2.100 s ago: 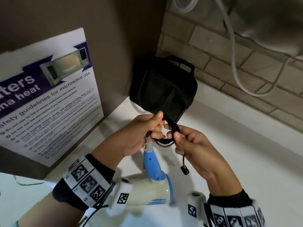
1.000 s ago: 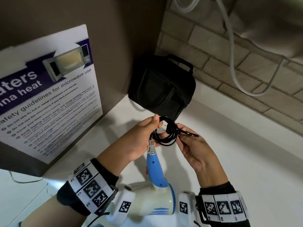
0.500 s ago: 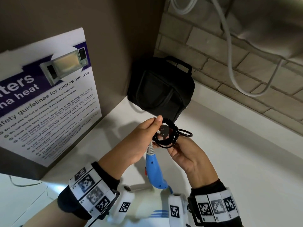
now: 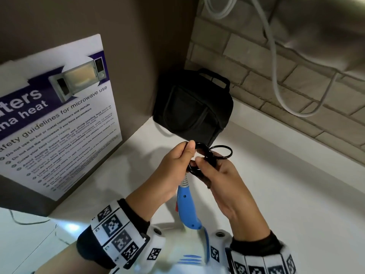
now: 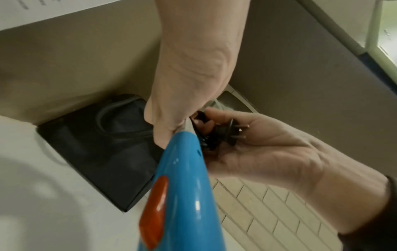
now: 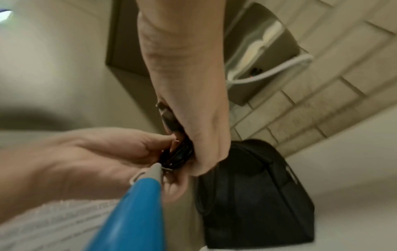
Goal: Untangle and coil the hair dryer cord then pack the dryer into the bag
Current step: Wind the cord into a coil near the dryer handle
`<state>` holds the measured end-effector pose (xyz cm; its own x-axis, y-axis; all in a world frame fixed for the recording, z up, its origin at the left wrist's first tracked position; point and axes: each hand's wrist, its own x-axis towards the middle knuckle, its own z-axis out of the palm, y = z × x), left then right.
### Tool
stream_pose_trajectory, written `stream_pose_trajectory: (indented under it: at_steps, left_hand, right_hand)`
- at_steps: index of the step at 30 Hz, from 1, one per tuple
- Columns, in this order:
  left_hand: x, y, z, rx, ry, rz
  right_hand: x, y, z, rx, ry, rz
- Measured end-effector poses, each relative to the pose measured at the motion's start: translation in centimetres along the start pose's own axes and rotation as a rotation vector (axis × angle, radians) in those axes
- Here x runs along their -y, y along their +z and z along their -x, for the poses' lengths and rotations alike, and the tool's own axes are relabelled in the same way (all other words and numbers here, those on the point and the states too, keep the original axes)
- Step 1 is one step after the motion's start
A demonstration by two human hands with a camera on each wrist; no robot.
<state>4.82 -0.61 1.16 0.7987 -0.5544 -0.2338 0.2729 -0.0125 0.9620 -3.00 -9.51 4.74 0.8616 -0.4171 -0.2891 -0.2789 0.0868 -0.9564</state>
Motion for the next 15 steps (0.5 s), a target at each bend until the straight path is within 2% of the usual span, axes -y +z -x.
stream_pose_trajectory:
  at_steps: [3, 5, 7, 11, 15]
  left_hand:
    - [0.0, -0.8, -0.3, -0.041, -0.04, 0.03]
    - [-0.2, -1.4, -0.6, -0.069, -0.076, 0.068]
    - [-0.4, -1.7, -1.0, -0.07, -0.131, 0.208]
    - [-1.2, -1.9, -1.2, 0.041, -0.229, 0.457]
    - [-1.3, -1.3, -0.7, 0.145, -0.277, 0.472]
  right_hand:
    - [-0.5, -0.4, 1.1, -0.009, -0.119, 0.311]
    - [-0.8, -1.0, 2.5, 0.044, -0.136, 0.372]
    - [-1.1, -1.9, 4.0, 0.063, -0.128, 0.428]
    - [-2.4, -4.2, 6.0, -0.03, -0.141, 0.574]
    - [-4.8, -5.6, 5.7, -0.129, -0.109, 0.78]
